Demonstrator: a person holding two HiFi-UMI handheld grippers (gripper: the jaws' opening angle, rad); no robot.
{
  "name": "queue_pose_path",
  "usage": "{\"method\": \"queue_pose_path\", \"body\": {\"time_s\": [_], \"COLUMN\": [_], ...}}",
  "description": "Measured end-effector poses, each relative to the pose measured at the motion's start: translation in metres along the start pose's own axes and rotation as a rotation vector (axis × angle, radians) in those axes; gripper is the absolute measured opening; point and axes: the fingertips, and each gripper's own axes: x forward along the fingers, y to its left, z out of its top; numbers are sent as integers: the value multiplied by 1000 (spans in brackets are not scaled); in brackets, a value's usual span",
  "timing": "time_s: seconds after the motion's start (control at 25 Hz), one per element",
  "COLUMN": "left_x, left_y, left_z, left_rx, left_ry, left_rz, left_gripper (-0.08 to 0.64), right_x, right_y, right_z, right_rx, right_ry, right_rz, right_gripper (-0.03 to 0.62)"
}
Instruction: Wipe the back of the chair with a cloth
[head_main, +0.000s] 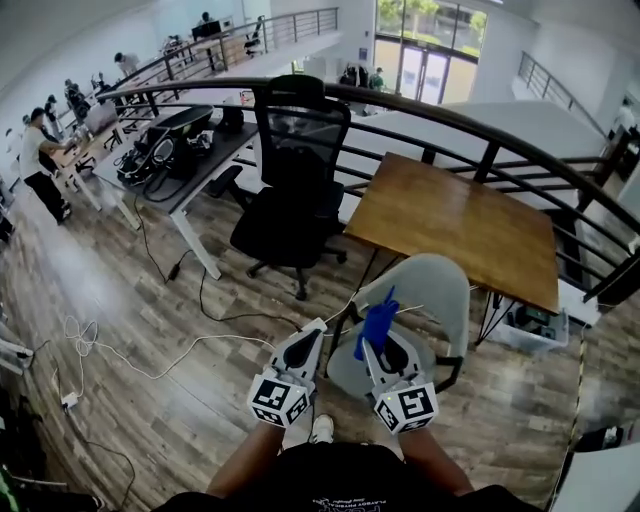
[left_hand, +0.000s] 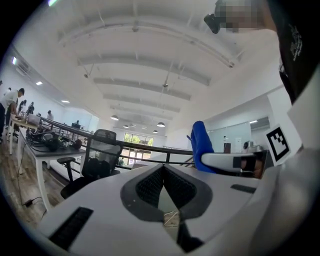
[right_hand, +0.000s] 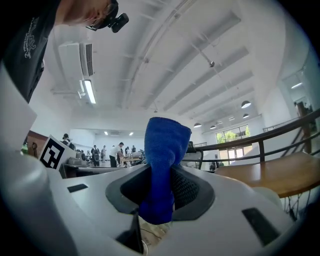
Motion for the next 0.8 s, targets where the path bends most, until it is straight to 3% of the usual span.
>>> {"method": "queue_pose_path", "body": {"time_s": [0.12, 0.32, 0.8], "left_x": [11, 26, 88], "left_y": [9, 14, 3], "left_z": [-3, -14, -41], "left_rx": [-20, -59, -69], "left_ry": [15, 49, 120], "left_rz": [-48, -98, -175], "left_gripper": [-2, -2, -2], "right_x": [7, 15, 10], "right_y": [-8, -27, -87], "right_z": [-4, -10, -40], "right_rx": [6, 110, 49], "right_ry": [12, 31, 117], "right_rz": [-59, -137, -227], "right_gripper": [118, 118, 118]}}
